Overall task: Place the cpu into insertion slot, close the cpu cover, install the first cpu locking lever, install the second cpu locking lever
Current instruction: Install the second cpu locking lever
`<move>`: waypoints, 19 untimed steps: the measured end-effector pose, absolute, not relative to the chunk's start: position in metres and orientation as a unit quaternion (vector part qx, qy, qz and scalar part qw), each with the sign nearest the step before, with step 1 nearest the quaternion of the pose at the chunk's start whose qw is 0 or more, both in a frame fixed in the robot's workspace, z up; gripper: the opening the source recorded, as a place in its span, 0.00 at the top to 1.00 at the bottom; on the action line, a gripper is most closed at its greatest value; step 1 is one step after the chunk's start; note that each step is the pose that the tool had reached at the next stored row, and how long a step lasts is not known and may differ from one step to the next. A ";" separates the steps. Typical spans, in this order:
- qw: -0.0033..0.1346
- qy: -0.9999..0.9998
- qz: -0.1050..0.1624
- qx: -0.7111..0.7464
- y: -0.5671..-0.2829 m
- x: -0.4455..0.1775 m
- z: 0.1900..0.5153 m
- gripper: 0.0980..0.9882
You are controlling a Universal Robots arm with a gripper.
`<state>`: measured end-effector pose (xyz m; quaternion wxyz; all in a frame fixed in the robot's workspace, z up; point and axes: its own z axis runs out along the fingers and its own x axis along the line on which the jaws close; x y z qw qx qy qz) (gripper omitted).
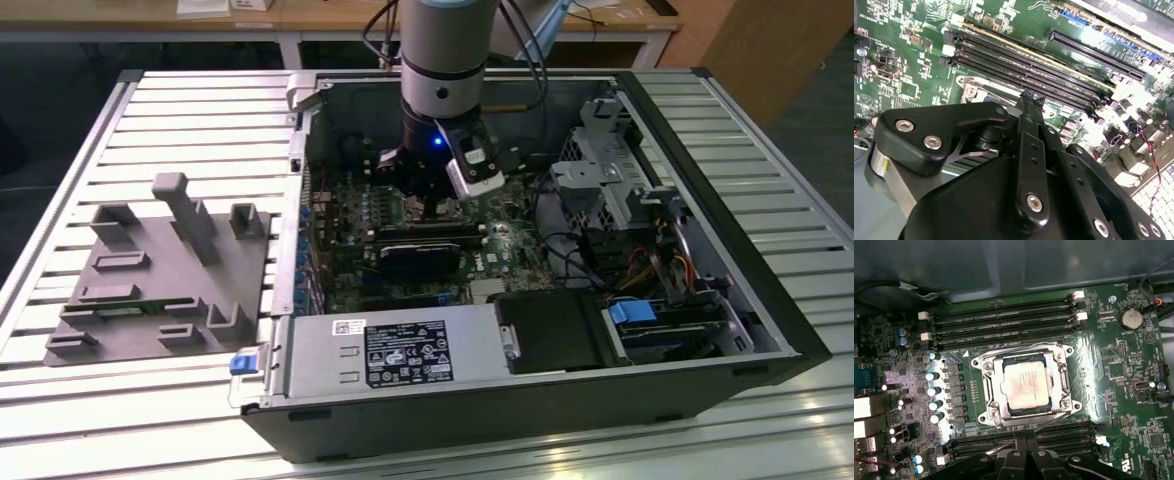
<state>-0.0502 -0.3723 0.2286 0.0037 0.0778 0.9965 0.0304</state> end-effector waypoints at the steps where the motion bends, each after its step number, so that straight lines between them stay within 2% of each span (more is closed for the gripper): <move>1: 0.004 0.997 0.030 0.078 -0.372 -0.050 0.229 1.00; 3: 0.004 0.996 0.033 0.078 -0.373 -0.051 0.229 1.00; 9: 0.002 0.995 0.063 0.077 -0.375 -0.056 0.228 1.00; 19: 0.004 0.993 0.086 0.076 -0.388 -0.062 0.224 1.00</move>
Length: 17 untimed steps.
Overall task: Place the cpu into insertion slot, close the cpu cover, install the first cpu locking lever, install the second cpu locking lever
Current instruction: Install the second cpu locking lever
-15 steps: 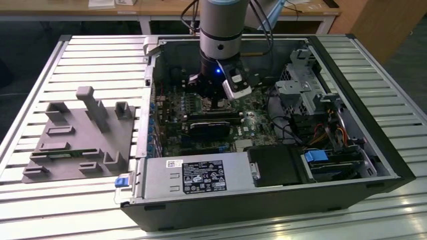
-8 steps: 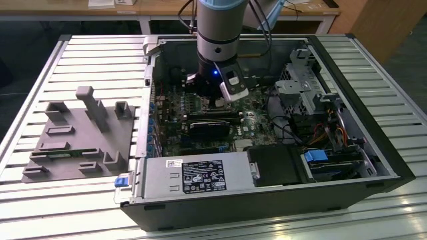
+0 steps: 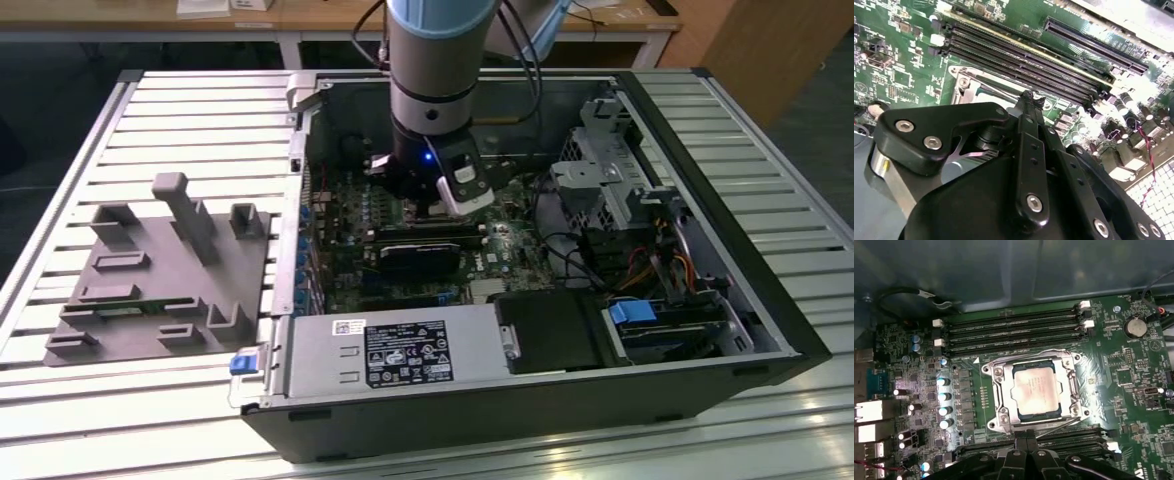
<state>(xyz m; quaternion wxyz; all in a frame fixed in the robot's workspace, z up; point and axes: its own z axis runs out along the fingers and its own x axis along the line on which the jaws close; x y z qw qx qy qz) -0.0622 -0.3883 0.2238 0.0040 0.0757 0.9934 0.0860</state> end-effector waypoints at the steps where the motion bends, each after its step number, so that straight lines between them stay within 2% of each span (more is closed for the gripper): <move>1: 0.004 0.993 0.088 0.076 -0.389 -0.063 0.223 1.00; 17: 0.015 0.988 0.133 0.073 -0.405 -0.077 0.215 1.00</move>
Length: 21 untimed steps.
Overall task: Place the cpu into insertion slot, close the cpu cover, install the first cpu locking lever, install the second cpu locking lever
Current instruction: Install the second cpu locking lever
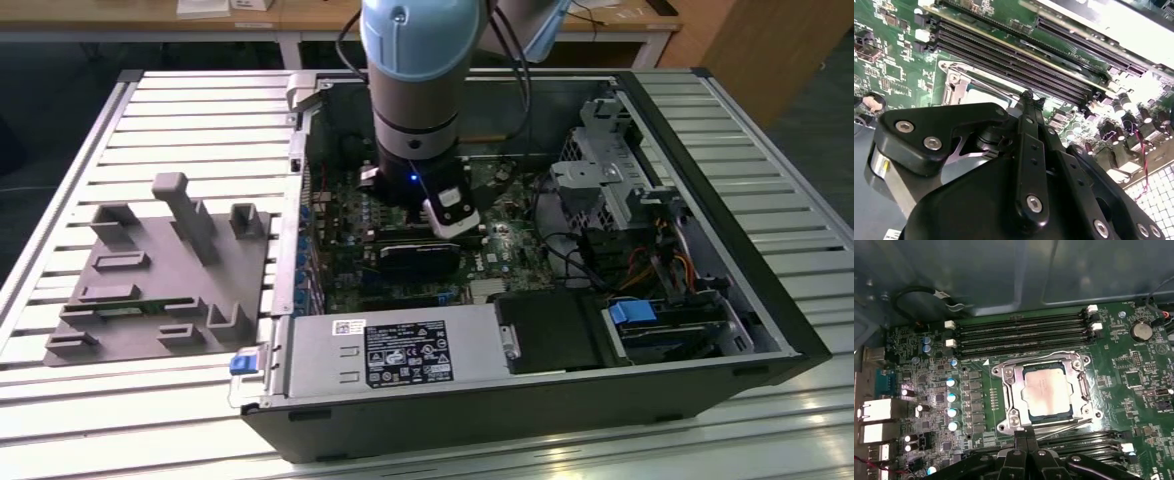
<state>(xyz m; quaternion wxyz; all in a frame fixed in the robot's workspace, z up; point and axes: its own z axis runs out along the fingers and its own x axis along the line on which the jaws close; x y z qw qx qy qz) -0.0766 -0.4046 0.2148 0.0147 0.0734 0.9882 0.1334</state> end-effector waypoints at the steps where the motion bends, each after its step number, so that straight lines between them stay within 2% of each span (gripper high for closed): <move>1: 0.016 0.988 0.135 0.073 -0.405 -0.078 0.214 1.00; 10: 0.033 0.987 0.139 0.071 -0.405 -0.088 0.206 1.00; 21: 0.034 0.986 0.146 0.071 -0.405 -0.094 0.198 1.00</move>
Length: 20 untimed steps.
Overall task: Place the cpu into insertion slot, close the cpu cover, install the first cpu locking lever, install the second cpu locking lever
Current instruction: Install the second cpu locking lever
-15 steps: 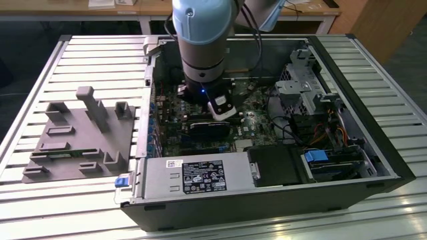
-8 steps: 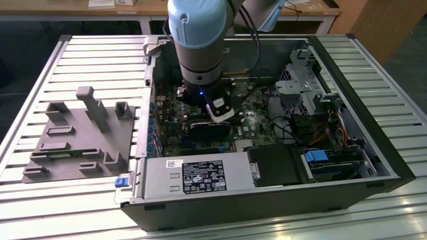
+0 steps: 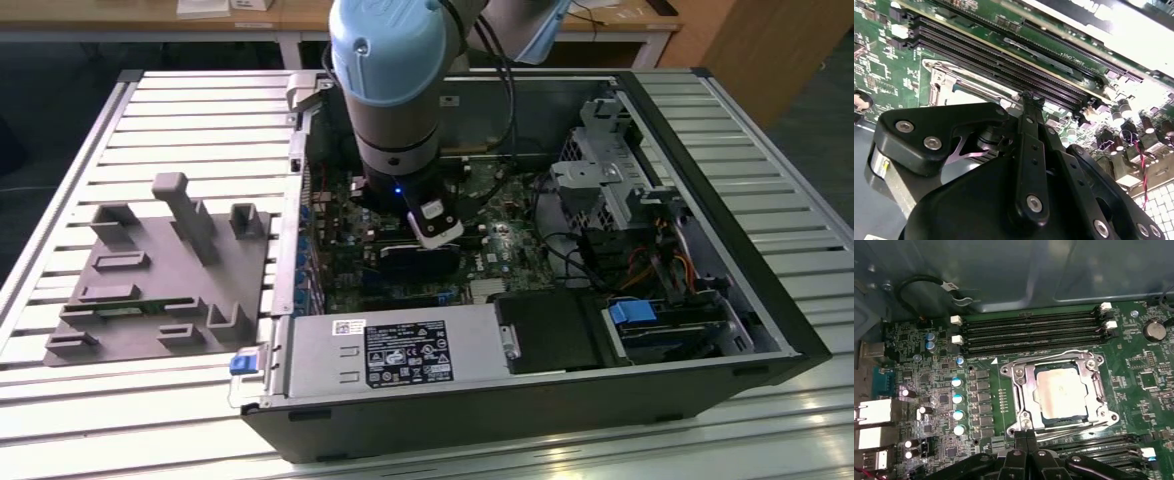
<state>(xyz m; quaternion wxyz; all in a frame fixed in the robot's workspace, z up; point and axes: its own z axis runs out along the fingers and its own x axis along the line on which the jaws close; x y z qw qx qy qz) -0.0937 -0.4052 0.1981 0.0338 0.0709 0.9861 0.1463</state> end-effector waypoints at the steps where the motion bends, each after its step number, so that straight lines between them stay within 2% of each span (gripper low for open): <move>1: 0.034 0.986 0.148 0.071 -0.405 -0.095 0.197 1.00; 20: 0.033 0.985 0.154 0.071 -0.400 -0.099 0.191 1.00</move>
